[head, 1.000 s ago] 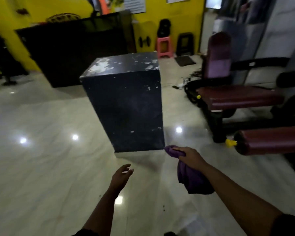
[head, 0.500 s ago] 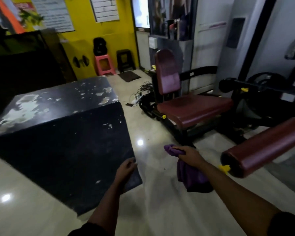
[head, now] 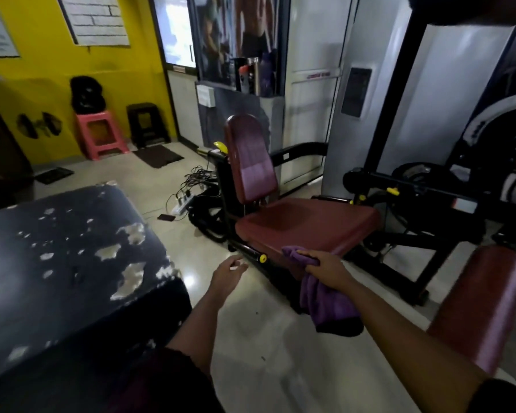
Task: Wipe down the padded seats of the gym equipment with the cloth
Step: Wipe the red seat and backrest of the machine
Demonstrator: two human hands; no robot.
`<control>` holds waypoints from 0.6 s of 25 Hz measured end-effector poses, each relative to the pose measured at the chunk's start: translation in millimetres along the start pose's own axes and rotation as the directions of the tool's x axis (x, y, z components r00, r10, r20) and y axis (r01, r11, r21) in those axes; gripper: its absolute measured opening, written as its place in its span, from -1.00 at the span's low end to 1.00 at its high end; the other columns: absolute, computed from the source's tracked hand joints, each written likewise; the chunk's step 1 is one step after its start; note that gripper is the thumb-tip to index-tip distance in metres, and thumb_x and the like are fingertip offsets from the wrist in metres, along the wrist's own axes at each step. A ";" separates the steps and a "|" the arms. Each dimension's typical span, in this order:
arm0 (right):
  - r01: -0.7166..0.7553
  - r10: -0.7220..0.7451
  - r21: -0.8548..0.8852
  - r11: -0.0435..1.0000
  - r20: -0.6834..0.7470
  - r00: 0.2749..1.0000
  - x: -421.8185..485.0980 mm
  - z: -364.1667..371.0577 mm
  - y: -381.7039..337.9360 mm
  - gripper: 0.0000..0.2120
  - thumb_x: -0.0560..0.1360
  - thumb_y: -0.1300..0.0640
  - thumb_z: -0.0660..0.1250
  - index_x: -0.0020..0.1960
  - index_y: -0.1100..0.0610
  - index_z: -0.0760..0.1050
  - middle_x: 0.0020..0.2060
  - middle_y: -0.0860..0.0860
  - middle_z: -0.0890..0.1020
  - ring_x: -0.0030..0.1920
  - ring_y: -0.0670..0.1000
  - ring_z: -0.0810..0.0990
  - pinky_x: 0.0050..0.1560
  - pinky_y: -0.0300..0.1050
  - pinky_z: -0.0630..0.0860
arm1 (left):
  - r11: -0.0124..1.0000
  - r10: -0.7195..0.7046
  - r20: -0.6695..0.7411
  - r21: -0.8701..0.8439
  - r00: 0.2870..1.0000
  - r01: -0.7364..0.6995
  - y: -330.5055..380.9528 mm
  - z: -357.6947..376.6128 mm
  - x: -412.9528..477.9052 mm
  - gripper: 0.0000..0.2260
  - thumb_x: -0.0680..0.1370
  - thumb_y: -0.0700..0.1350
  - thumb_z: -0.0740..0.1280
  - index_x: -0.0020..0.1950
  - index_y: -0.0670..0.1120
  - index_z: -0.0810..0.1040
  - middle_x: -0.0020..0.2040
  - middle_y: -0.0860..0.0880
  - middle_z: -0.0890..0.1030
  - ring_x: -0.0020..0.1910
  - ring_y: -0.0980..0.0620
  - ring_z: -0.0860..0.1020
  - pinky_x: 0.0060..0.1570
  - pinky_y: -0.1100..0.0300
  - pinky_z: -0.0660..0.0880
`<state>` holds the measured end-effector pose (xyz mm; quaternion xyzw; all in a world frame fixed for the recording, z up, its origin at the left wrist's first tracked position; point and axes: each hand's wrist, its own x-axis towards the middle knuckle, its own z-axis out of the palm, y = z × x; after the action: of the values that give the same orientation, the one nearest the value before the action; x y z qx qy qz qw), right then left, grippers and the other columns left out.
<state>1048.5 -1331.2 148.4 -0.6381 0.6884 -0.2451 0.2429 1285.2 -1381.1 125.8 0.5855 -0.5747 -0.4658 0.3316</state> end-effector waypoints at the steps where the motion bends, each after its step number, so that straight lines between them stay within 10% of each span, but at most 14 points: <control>1: -0.008 0.009 0.003 1.000 -0.013 1.000 18.6 0.1 -3.7 -0.55 0.43 0.32 0.32 0.31 0.13 0.45 0.22 0.09 0.56 0.21 0.00 0.51 0.02 -0.39 0.26 | 1.000 -0.003 0.005 0.000 1.000 0.003 4.0 -1.5 18.7 -0.74 0.55 -0.11 0.31 0.23 -0.09 0.53 0.02 -0.03 0.53 0.01 0.04 0.47 -0.05 0.24 0.35; 10: -0.044 0.045 -0.079 0.996 0.019 0.999 178.4 -3.4 8.5 -0.53 0.41 0.35 0.31 0.31 0.14 0.45 0.20 0.07 0.57 0.14 -0.08 0.49 -0.03 -0.42 0.28 | 0.989 -0.044 0.037 -0.141 0.998 0.049 17.6 32.7 168.6 -0.66 0.58 -0.11 0.27 0.33 -0.17 0.45 0.11 -0.12 0.53 0.04 0.02 0.46 -0.17 0.28 0.39; 15: -0.015 0.023 -0.084 0.996 0.102 0.995 273.7 -6.8 28.7 -0.53 0.41 0.34 0.32 0.30 0.13 0.47 0.21 0.05 0.57 0.14 -0.10 0.48 -0.01 -0.43 0.28 | 0.946 -0.152 0.051 -0.282 0.987 0.160 13.2 42.5 255.7 -0.68 0.55 -0.11 0.32 0.28 -0.15 0.47 0.29 -0.19 0.50 0.22 -0.12 0.50 0.17 0.14 0.46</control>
<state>1003.7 -1602.2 129.1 -0.6527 0.6906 -0.1808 0.2537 1216.8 -1627.5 81.2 0.5686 -0.4582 -0.5767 0.3664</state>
